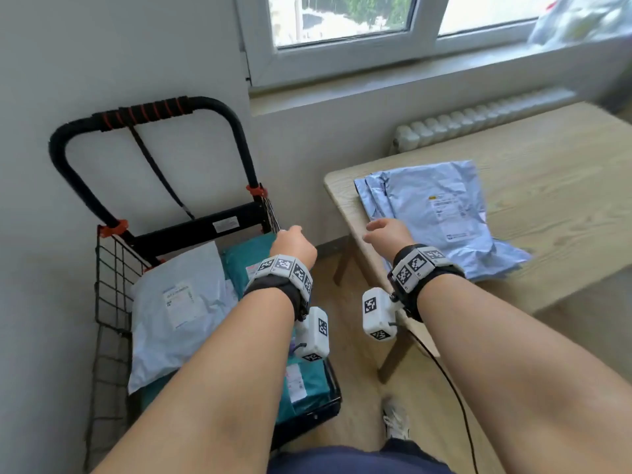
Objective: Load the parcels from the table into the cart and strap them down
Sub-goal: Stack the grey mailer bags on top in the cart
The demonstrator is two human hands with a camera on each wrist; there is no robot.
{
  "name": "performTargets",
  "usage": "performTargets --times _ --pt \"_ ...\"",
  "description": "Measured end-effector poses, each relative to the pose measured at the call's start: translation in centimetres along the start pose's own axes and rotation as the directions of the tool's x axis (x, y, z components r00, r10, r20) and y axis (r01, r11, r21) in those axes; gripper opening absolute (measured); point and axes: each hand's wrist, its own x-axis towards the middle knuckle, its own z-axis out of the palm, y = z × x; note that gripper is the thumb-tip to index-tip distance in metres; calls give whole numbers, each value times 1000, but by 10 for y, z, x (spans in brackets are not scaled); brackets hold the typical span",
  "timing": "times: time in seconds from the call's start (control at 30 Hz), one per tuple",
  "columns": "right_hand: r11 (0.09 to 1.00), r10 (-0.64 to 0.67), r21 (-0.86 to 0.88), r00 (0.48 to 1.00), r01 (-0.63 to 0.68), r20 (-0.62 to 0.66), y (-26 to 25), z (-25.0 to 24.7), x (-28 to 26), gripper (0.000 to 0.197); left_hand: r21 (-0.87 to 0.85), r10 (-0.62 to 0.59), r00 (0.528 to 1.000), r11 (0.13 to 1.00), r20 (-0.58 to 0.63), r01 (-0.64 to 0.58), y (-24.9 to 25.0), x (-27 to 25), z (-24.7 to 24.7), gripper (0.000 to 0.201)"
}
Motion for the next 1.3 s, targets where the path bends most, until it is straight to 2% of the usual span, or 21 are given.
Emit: performTargets --times 0.27,0.4,0.57,0.73,0.87,0.97,1.2,1.3 --pt "989 121 -85 993 -121 1 92 -111 68 41 -50 51 996 998 77 -48 119 6 109 49" --pt "979 168 -109 984 -173 -53 123 -153 96 45 -70 23 995 997 98 -16 157 12 147 46" --pt "971 200 -116 977 -207 -69 152 -176 120 57 -7 -53 988 998 146 54 186 26 177 46" --pt "973 209 -106 978 -206 17 166 -186 141 56 -8 -187 978 982 88 189 203 37 191 33" --pt "975 189 -121 982 -187 11 171 -187 150 45 -63 -274 960 959 58 278 208 45 189 32" --pt "975 164 -156 986 -160 11 169 -187 154 20 -125 -303 951 943 57 308 207 52 186 29" --pt "978 144 -148 989 -146 -25 158 -188 155 22 -205 -299 951 928 83 310 213 49 179 27" --pt "984 128 -119 991 -133 -46 154 -190 151 24 -185 -309 950 932 52 313 211 44 180 29"
